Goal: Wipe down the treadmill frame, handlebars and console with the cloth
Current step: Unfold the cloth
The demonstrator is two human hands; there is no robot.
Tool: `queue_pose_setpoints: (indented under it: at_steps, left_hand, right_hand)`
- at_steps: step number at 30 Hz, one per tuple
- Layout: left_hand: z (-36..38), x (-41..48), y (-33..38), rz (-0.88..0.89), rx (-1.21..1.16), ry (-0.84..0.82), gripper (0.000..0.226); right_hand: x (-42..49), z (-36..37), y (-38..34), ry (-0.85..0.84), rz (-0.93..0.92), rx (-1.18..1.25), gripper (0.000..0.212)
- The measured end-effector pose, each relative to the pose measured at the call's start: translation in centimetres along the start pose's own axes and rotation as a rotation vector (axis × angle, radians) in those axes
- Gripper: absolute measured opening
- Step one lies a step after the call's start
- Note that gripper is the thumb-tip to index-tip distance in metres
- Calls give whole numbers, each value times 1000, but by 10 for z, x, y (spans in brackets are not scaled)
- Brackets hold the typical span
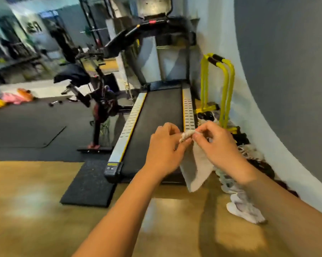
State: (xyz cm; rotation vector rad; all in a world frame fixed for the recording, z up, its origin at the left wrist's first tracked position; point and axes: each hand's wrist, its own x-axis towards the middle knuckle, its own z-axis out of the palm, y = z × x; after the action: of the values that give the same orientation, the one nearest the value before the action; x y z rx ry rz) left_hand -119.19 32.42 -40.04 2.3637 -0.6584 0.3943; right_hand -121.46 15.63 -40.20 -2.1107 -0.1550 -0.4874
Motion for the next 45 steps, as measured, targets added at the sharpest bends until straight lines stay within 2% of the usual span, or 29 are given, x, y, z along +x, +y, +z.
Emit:
queue_pose_setpoints:
  at_steps: [3,5,9,14,17,19,22,26,30,32,34,37,38,41,45]
  left_hand:
    - [-45,4,-52,-111,-145,16,21]
    - [-62,9,-83,-211,-227,46,24]
    - [-77,27,-151,-373,-271,50,26]
    - [-83,71,-212,-642,-333,269,14]
    - [-94,105,-234,-636,-333,345,17]
    - [-103,123,-247,-603,-344,342,18]
    - [-112,133,-285,-605,-338,326,14]
    - [-127,137,-358,-716,-243,206,21]
    - [-155,151,-428,-760,-183,337,29]
    - [-166,164,-459,-764,-211,389,26]
    - [-175,182,-484,-753,-197,430,21]
    - [-183,210,-510,-781,-52,508,7]
    - [-184,218,-516,-795,-15,537,10]
    - [-182,239,-527,-839,-85,626,14]
    - [-175,268,-547,-874,-174,666,18]
  right_hand:
    - [45,64,-24,-160,-67,84,6]
    - [75,98,-35,-235,-119,110,5]
    - [143,148,-44,-237,-138,225,7]
    - [227,193,-32,-382,-33,311,13]
    - [271,218,-29,-580,3,400,11]
    - [296,238,-33,-681,-36,361,5]
    - [333,271,-36,-561,-90,295,25]
    - [385,308,-37,-392,-74,330,16]
    - [427,336,-29,-241,-125,132,18]
    - [445,349,-23,-232,-107,49,19]
    - [461,364,-23,-232,-48,64,18]
    - [480,386,-21,-179,76,118,14]
    - [486,392,-21,-179,100,138,12]
    - [501,410,-22,-166,164,236,12]
    - [523,433,-14,-115,230,360,16]
